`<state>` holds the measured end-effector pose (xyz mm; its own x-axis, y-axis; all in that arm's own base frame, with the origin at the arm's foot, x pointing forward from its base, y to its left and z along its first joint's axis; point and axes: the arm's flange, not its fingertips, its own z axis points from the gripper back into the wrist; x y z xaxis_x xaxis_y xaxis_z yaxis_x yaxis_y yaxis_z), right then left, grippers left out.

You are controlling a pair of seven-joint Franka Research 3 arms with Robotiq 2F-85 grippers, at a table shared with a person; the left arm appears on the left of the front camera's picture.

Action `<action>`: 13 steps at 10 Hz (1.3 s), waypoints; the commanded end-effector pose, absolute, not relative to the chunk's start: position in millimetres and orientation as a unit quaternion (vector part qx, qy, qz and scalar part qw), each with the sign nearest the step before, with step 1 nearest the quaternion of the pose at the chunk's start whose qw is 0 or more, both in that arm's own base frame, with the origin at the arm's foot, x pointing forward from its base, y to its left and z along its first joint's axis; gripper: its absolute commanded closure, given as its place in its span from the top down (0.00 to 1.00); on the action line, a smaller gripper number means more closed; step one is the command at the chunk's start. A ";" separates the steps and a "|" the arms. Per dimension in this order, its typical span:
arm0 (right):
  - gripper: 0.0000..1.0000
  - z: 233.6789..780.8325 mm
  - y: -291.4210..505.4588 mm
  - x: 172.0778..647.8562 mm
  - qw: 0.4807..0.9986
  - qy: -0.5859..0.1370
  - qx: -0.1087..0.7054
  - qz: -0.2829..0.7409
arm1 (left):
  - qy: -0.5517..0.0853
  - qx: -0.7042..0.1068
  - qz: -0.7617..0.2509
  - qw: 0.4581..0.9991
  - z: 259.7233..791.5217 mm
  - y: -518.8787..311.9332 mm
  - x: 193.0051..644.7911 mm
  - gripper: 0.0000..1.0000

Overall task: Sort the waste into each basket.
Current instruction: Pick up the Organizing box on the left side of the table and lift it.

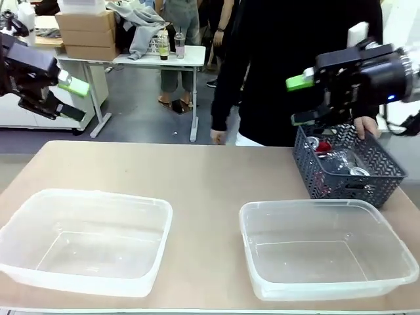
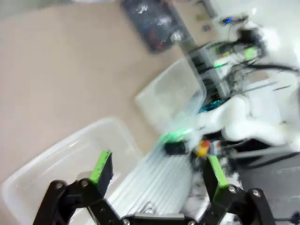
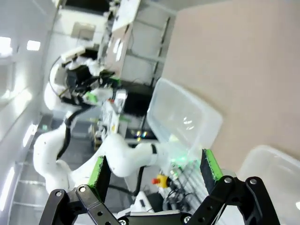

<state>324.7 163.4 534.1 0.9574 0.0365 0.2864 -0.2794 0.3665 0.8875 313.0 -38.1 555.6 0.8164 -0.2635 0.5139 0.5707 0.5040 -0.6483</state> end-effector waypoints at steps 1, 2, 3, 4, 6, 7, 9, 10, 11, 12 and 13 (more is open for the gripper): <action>1.00 526.4 260.2 351.9 0.824 -0.073 0.552 0.104 | -0.146 -0.253 -0.295 0.910 570.1 4.4 298.2 1.00; 1.00 513.5 304.3 347.0 0.842 -0.058 0.522 0.124 | -0.094 -0.165 -0.258 0.947 564.9 26.5 285.0 1.00; 1.00 501.6 332.2 335.6 0.857 -0.029 0.484 0.172 | -0.057 -0.153 -0.248 0.955 557.4 34.6 272.1 1.00; 1.00 491.1 346.2 323.3 0.863 0.010 0.461 0.209 | -0.038 -0.166 -0.250 0.953 550.0 36.2 261.9 1.00; 1.00 487.5 347.3 312.0 0.846 -0.008 0.502 0.181 | -0.075 -0.160 -0.250 0.952 555.3 44.2 275.1 1.00; 1.00 487.5 347.3 312.0 0.846 -0.008 0.502 0.181 | -0.075 -0.160 -0.250 0.952 555.3 44.2 275.1 1.00; 1.00 477.8 353.2 312.0 0.855 0.012 0.479 0.200 | -0.070 -0.165 -0.256 0.950 550.9 41.9 268.1 1.00; 1.00 478.3 390.9 296.8 0.900 0.040 0.389 0.190 | -0.064 -0.127 -0.275 0.951 534.0 25.6 265.1 1.00; 1.00 472.0 411.8 288.1 0.923 0.067 0.337 0.175 | -0.055 -0.117 -0.267 0.955 508.6 22.4 253.6 1.00; 1.00 463.1 427.2 282.2 0.943 0.082 0.280 0.159 | -0.035 -0.141 -0.254 0.956 479.1 22.8 238.3 1.00; 1.00 453.8 441.6 277.5 0.958 0.091 0.226 0.154 | -0.024 -0.113 -0.235 0.965 447.3 23.1 223.6 1.00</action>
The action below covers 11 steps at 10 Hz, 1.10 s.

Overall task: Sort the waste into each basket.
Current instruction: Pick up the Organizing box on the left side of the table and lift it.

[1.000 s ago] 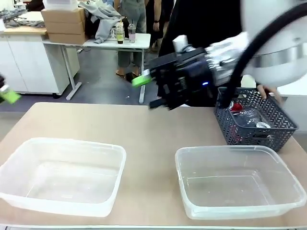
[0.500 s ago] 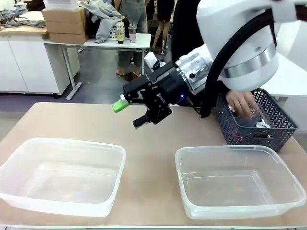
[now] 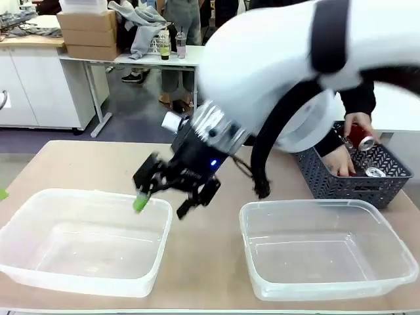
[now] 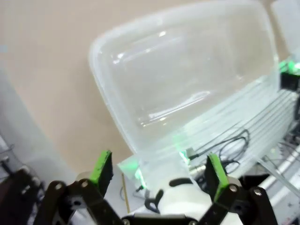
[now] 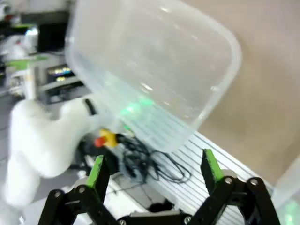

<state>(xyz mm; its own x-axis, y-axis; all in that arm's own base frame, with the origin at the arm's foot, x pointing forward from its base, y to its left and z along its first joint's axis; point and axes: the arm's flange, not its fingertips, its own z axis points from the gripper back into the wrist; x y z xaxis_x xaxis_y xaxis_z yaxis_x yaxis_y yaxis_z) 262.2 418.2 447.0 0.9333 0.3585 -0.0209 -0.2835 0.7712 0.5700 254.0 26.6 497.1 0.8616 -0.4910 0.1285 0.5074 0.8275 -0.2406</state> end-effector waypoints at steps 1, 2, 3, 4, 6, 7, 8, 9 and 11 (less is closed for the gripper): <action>1.00 442.3 455.0 273.9 0.966 0.101 0.184 0.149 | 0.009 -0.088 -0.230 0.969 416.4 20.7 212.5 1.00; 1.00 434.8 458.1 268.1 0.974 0.109 0.144 0.137 | 0.005 -0.053 -0.226 0.973 397.6 21.8 209.1 1.00; 1.00 441.0 443.5 266.9 0.979 0.090 0.140 0.120 | -0.020 -0.042 -0.163 0.985 403.6 31.9 223.0 1.00; 1.00 425.2 439.2 255.0 0.968 0.083 0.184 0.149 | 0.001 -0.091 -0.240 0.966 488.4 36.7 259.4 1.00; 1.00 422.5 438.2 260.9 0.976 0.086 0.151 0.135 | -0.001 -0.070 -0.214 0.974 485.0 43.8 267.7 1.00; 1.00 409.4 458.4 259.4 0.981 0.108 0.105 0.123 | -0.043 -0.052 -0.212 0.975 477.7 30.8 275.2 1.00; 1.00 395.9 471.6 259.4 0.984 0.137 0.089 0.072 | -0.037 -0.034 -0.201 0.978 454.1 26.9 279.4 1.00; 1.00 387.8 479.1 259.7 0.984 0.154 0.071 0.049 | -0.028 -0.027 -0.194 0.980 428.6 25.5 279.9 1.00; 1.00 374.0 489.3 268.1 0.985 0.156 0.074 0.014 | 0.030 -0.046 -0.193 0.980 380.5 23.9 277.3 1.00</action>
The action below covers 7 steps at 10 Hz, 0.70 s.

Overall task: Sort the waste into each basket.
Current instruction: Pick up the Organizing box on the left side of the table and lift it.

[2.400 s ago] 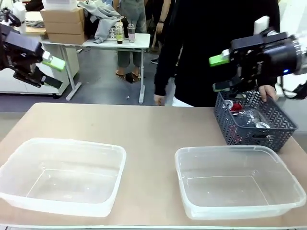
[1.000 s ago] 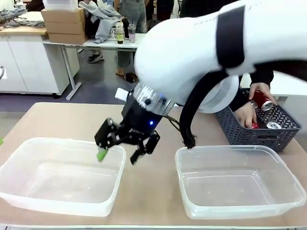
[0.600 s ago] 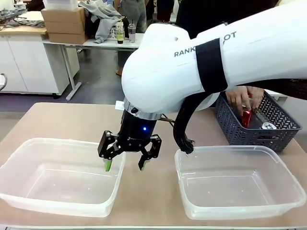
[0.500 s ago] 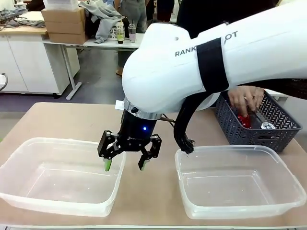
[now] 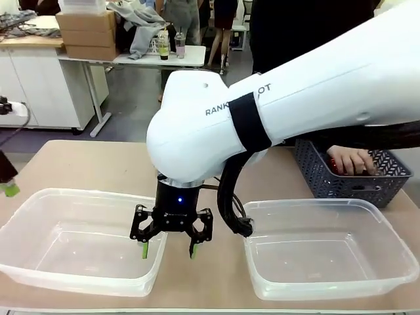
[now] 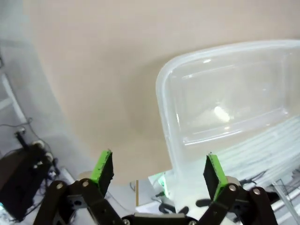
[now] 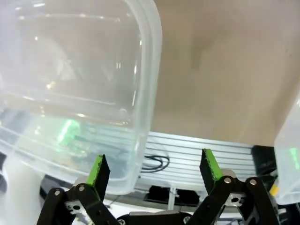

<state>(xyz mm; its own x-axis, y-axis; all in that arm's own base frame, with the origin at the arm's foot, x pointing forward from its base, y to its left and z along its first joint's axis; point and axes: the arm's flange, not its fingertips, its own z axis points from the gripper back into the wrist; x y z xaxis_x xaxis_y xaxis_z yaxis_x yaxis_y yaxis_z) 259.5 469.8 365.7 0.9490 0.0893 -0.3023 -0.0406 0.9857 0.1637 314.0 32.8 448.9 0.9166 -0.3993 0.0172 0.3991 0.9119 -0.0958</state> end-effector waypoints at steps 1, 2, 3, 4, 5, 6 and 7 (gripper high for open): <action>1.00 370.8 488.0 271.8 0.985 0.159 0.062 0.003 | 0.041 -0.031 -0.185 0.981 367.4 24.6 273.9 1.00; 1.00 368.5 486.3 274.8 0.985 0.167 0.054 -0.004 | 0.051 -0.022 -0.187 0.981 359.3 25.7 270.2 1.00; 1.00 367.2 486.0 276.5 0.982 0.180 0.049 -0.006 | 0.067 -0.034 -0.189 0.979 353.4 25.9 265.4 1.00; 1.00 366.5 486.6 277.4 0.981 0.192 0.039 -0.006 | 0.079 -0.042 -0.199 0.976 349.2 23.8 260.1 1.00; 1.00 365.6 487.5 278.5 0.979 0.204 0.030 -0.003 | 0.086 -0.052 -0.208 0.973 344.9 19.9 255.5 1.00; 1.00 364.0 488.6 278.2 0.975 0.219 0.023 0.009 | 0.094 -0.060 -0.222 0.969 337.3 15.4 249.8 1.00; 0.85 363.0 488.8 277.4 0.973 0.228 0.027 0.029 | 0.101 -0.066 -0.228 0.966 331.2 12.3 246.1 1.00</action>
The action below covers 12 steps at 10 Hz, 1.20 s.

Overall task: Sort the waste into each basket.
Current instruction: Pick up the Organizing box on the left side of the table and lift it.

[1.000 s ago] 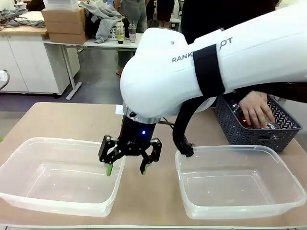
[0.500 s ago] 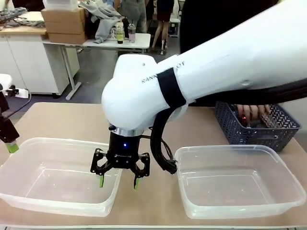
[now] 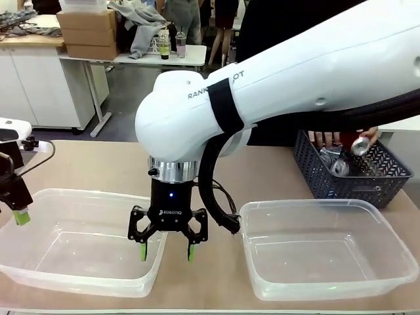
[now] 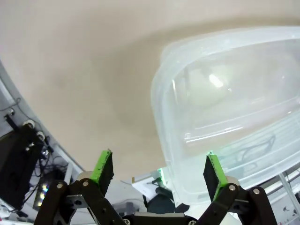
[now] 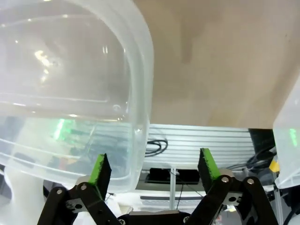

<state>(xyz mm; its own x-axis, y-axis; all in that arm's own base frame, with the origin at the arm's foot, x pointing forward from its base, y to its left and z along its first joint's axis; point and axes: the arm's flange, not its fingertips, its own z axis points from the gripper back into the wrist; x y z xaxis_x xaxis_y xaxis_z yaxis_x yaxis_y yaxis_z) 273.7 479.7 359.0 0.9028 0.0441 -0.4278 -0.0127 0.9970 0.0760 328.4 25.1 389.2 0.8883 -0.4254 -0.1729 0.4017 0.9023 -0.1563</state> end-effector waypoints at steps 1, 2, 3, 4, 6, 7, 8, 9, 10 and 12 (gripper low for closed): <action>0.44 363.6 488.9 276.0 0.972 0.231 0.034 0.030 | 0.101 -0.060 -0.229 0.966 328.5 10.5 243.5 0.43; 0.29 364.5 488.7 276.2 0.975 0.217 0.036 0.025 | 0.092 -0.073 -0.226 0.967 327.9 9.3 243.4 0.40; 0.00 361.9 489.9 276.2 0.977 0.209 0.034 0.021 | 0.092 -0.079 -0.224 0.967 326.7 8.6 243.9 0.00; 0.00 361.7 489.8 275.9 0.982 0.188 0.026 0.016 | 0.094 -0.087 -0.226 0.966 324.4 6.5 243.6 0.00; 0.10 358.8 490.6 276.7 0.990 0.141 0.020 0.010 | 0.100 -0.099 -0.229 0.963 321.2 3.3 242.2 0.14; 0.02 355.1 490.2 276.9 0.992 0.124 0.023 0.004 | 0.097 -0.101 -0.230 0.963 321.3 3.3 242.2 0.04; 0.00 352.2 490.1 275.7 0.993 0.116 0.027 0.005 | 0.095 -0.103 -0.230 0.963 322.6 3.9 242.6 0.00; 0.00 350.2 490.6 275.0 0.993 0.111 0.027 0.005 | 0.093 -0.104 -0.228 0.964 323.6 4.7 243.5 0.00; 0.00 349.8 489.8 274.0 0.994 0.110 0.024 0.001 | 0.090 -0.103 -0.227 0.964 324.8 4.8 243.9 0.00; 0.00 352.7 487.1 272.6 0.994 0.107 0.021 0.002 | 0.066 -0.114 -0.198 0.971 338.3 7.5 248.4 0.00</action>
<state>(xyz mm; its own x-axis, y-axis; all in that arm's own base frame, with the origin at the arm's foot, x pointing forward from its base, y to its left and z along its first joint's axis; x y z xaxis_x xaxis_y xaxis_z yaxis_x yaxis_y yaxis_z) 276.9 489.2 357.1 0.9627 0.0291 -0.2688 -0.0125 0.9979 0.0633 331.9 16.6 384.8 0.8988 -0.4140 -0.1441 0.3758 0.8969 -0.2330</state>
